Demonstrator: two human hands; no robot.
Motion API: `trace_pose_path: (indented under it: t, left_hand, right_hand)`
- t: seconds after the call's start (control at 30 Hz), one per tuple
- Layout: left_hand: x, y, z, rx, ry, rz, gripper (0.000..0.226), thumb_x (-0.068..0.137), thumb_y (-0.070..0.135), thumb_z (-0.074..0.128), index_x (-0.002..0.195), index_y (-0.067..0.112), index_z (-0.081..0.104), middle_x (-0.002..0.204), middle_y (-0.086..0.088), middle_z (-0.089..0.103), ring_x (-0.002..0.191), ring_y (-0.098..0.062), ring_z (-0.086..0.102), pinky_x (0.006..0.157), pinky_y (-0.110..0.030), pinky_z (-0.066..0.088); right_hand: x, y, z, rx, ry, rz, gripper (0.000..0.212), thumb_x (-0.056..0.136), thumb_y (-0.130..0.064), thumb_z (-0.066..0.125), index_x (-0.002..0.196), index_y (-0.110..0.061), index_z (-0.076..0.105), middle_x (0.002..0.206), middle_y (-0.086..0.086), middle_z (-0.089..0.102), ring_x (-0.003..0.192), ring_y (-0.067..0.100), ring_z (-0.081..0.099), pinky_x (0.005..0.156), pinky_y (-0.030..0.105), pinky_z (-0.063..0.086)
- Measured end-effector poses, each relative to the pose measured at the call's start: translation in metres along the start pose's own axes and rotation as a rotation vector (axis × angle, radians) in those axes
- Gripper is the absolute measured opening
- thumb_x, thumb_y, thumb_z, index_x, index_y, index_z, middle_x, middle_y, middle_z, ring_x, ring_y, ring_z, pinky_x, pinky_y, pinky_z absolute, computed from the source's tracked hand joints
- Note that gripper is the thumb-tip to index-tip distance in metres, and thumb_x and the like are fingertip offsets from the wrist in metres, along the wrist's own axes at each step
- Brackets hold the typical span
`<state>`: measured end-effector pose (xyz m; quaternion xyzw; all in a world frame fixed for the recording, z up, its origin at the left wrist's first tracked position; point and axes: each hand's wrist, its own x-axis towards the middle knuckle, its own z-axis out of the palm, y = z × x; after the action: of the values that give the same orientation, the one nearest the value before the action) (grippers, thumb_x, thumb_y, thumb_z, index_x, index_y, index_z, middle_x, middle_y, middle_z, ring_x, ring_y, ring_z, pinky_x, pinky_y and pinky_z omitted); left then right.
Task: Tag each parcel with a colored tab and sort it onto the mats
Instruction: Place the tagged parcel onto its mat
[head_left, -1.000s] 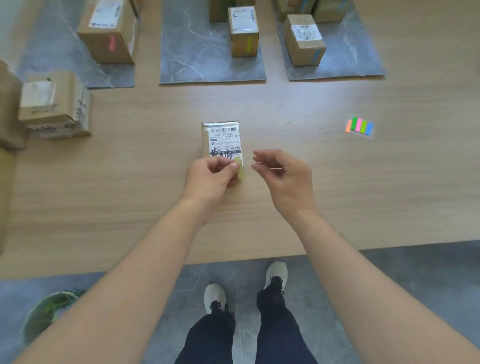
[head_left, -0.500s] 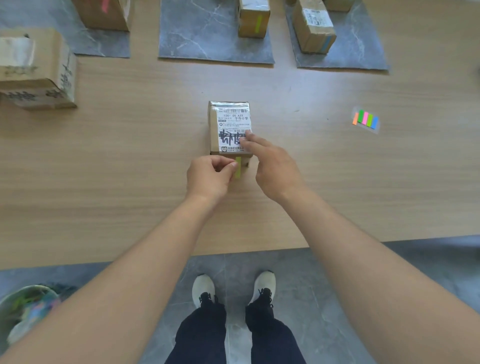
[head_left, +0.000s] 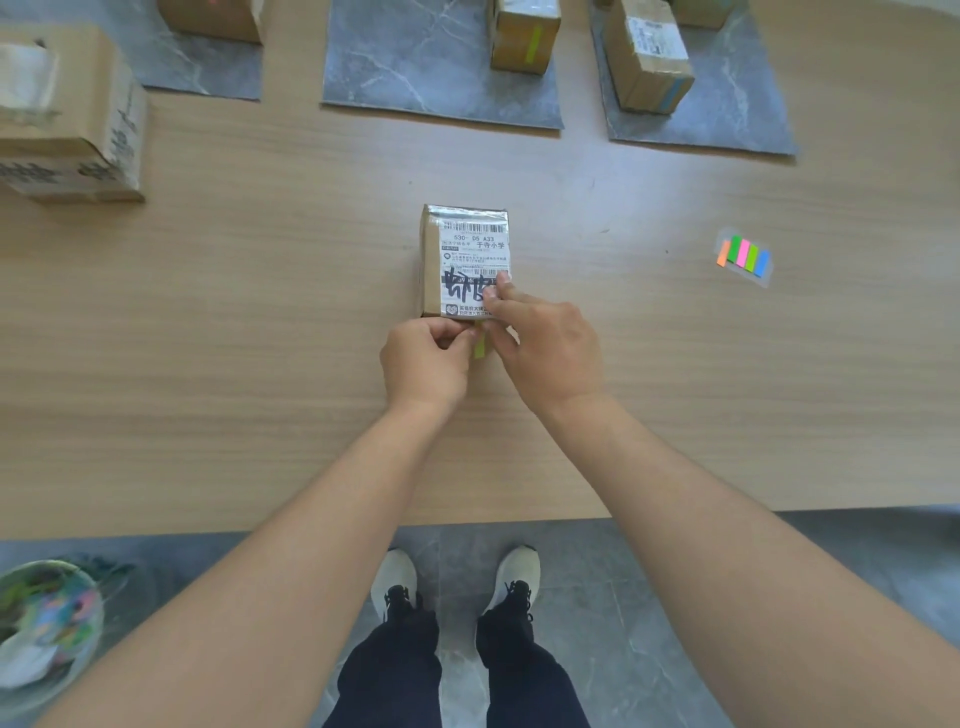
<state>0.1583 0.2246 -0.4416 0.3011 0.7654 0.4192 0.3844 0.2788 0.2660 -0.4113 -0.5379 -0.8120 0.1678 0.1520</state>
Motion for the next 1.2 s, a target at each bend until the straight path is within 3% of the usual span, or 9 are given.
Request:
trace_pose_path:
  t: [0.23,0.4,0.57,0.67,0.8,0.93,1.03,1.13,1.2]
  left_hand:
    - [-0.001,-0.006,-0.009,0.013,0.019,-0.055,0.013,0.081,0.030,0.076,0.075,0.018,0.078,0.066,0.007,0.071,0.060,-0.008,0.059,0.068,-0.026,0.049]
    - [-0.002,-0.010,-0.038,-0.028,0.136,-0.142,0.017,0.071,0.036,0.063,0.070,0.021,0.071,0.068,0.005,0.071,0.069,-0.016,0.067,0.076,-0.036,0.059]
    - [0.017,0.002,-0.047,-0.214,0.111,-0.093,0.027,0.074,0.042,0.047,0.085,0.034,0.070,0.085,-0.001,0.074,0.087,-0.024,0.067,0.093,-0.050,0.052]
    - [0.012,0.022,-0.043,-0.332,0.010,-0.098,0.026,0.089,0.035,0.047,0.097,0.033,0.071,0.101,0.017,0.072,0.109,-0.015,0.065,0.102,-0.035,0.050]
    - [0.006,0.034,-0.034,-0.495,-0.075,-0.145,0.030,0.103,0.020,0.038,0.108,0.022,0.067,0.090,0.014,0.074,0.085,-0.005,0.069,0.069,-0.016,0.053]
    - [0.003,0.037,-0.035,-0.495,-0.098,-0.186,0.037,0.101,0.024,0.034,0.103,0.024,0.071,0.089,0.014,0.077,0.089,-0.006,0.070,0.072,-0.022,0.052]
    - [-0.002,0.046,-0.036,-0.507,-0.082,-0.212,0.039,0.101,0.025,0.031,0.093,0.023,0.069,0.077,0.018,0.075,0.075,-0.003,0.068,0.067,-0.023,0.050]
    - [-0.011,0.061,-0.044,-0.496,-0.092,-0.200,0.041,0.103,0.025,0.028,0.095,0.021,0.067,0.073,0.017,0.074,0.066,-0.004,0.065,0.062,-0.022,0.048]
    - [-0.017,0.074,-0.053,-0.470,-0.118,-0.179,0.041,0.103,0.026,0.028,0.106,0.019,0.069,0.088,0.013,0.074,0.074,-0.009,0.064,0.066,-0.025,0.048]
  right_hand:
    - [0.003,0.002,0.010,-0.082,0.075,-0.004,0.030,0.095,-0.027,0.069,0.125,-0.026,0.073,0.144,-0.012,0.059,0.105,0.030,0.071,0.074,0.041,0.056]
    - [0.001,0.004,0.030,-0.079,0.275,-0.024,0.027,0.076,-0.016,0.079,0.102,-0.018,0.078,0.126,-0.006,0.072,0.066,0.027,0.074,0.050,0.040,0.057]
    - [-0.002,0.006,0.043,-0.115,0.414,-0.057,0.027,0.083,-0.028,0.056,0.098,-0.022,0.079,0.124,-0.010,0.073,0.052,0.021,0.068,0.045,0.026,0.049]
    - [-0.002,0.006,0.046,-0.110,0.433,-0.040,0.024,0.083,-0.026,0.061,0.100,-0.022,0.078,0.125,-0.010,0.072,0.057,0.023,0.070,0.045,0.030,0.052]
    - [0.000,0.004,0.034,-0.068,0.368,-0.090,0.021,0.071,-0.022,0.085,0.090,-0.019,0.078,0.121,-0.002,0.075,0.075,0.029,0.067,0.066,0.036,0.056]
    - [0.001,-0.003,0.016,0.569,0.144,0.290,0.022,0.096,-0.039,0.066,0.093,-0.023,0.081,0.140,0.001,0.059,0.128,0.017,0.055,0.107,0.036,0.045]
    - [-0.005,-0.015,0.012,0.837,0.120,0.423,0.021,0.096,-0.039,0.057,0.100,-0.026,0.073,0.110,-0.005,0.075,0.106,0.014,0.070,0.093,0.050,0.056]
    - [-0.010,-0.027,0.002,1.024,0.170,0.468,0.026,0.100,-0.020,0.054,0.124,-0.029,0.062,0.120,-0.005,0.072,0.110,0.010,0.069,0.099,0.044,0.056]
    - [-0.011,-0.037,-0.014,1.080,0.204,0.514,0.031,0.103,-0.020,0.054,0.134,-0.023,0.058,0.124,-0.007,0.069,0.115,0.008,0.066,0.103,0.037,0.054]
